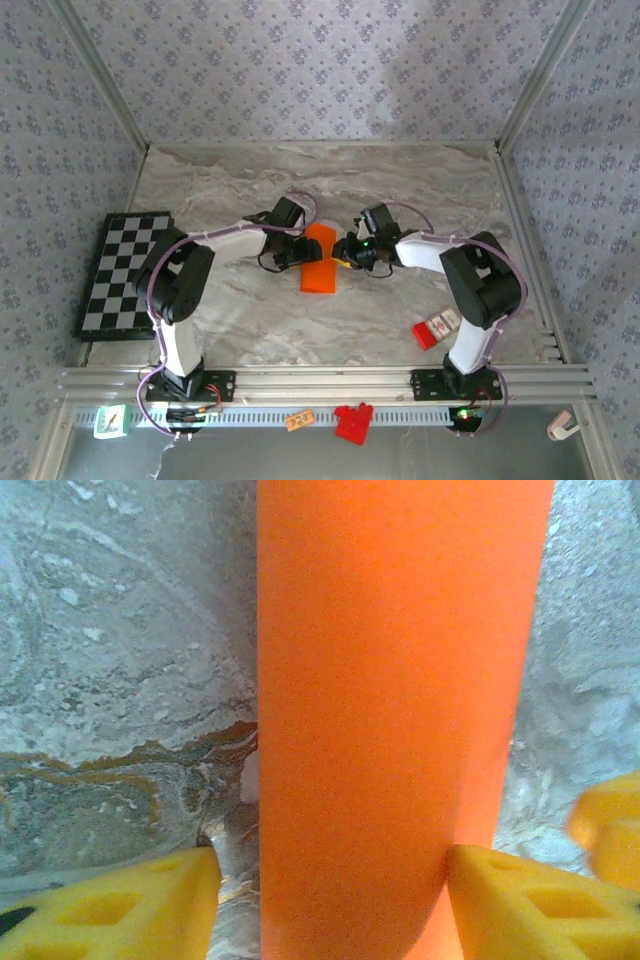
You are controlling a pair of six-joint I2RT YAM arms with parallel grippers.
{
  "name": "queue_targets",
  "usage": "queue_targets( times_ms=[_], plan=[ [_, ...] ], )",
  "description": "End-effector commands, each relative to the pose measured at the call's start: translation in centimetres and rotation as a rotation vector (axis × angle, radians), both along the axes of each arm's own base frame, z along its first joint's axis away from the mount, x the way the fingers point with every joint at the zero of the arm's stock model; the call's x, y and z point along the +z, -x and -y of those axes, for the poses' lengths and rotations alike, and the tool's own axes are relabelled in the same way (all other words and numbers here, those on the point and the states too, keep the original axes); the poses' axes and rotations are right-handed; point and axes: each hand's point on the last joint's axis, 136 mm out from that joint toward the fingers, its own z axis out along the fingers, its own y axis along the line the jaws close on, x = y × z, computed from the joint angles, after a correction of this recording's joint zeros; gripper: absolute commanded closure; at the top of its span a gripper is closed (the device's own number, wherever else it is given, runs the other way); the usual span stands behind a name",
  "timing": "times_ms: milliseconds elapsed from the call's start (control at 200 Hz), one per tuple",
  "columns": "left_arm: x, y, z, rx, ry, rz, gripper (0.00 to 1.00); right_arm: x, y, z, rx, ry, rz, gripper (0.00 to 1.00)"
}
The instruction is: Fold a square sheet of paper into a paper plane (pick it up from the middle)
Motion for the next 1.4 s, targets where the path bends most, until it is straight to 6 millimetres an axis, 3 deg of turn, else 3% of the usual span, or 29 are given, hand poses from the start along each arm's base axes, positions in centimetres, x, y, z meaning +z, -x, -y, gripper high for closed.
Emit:
queue_targets(
  times_ms=[0,200,545,945,1394],
  plan=[
    [-1.0,0.6,-1.2,-0.009,-0.084,-0.033,0.42,1.5,-0.7,1.5,-0.048,0.014,0.066,0.72],
    [-1.2,0.5,-1.1,-0.013,-0.088,-0.032,0.50,1.4,-0.9,3.1,-0.082,0.036,0.069,0.70],
    [-2.1,0.7,-1.5,0.005,-0.114,-0.063,0.58,0.8,-0.8,3.6,-0.110,0.043,0.064,0.70],
    [-2.9,1.1,-1.4,0.008,-0.117,-0.104,0.53,1.2,-0.6,4.5,-0.139,0.047,0.086,0.69],
    [-3.1,1.2,-1.6,-0.008,-0.126,-0.115,0.53,1.3,-0.6,3.3,-0.098,0.007,0.080,0.68]
  ],
)
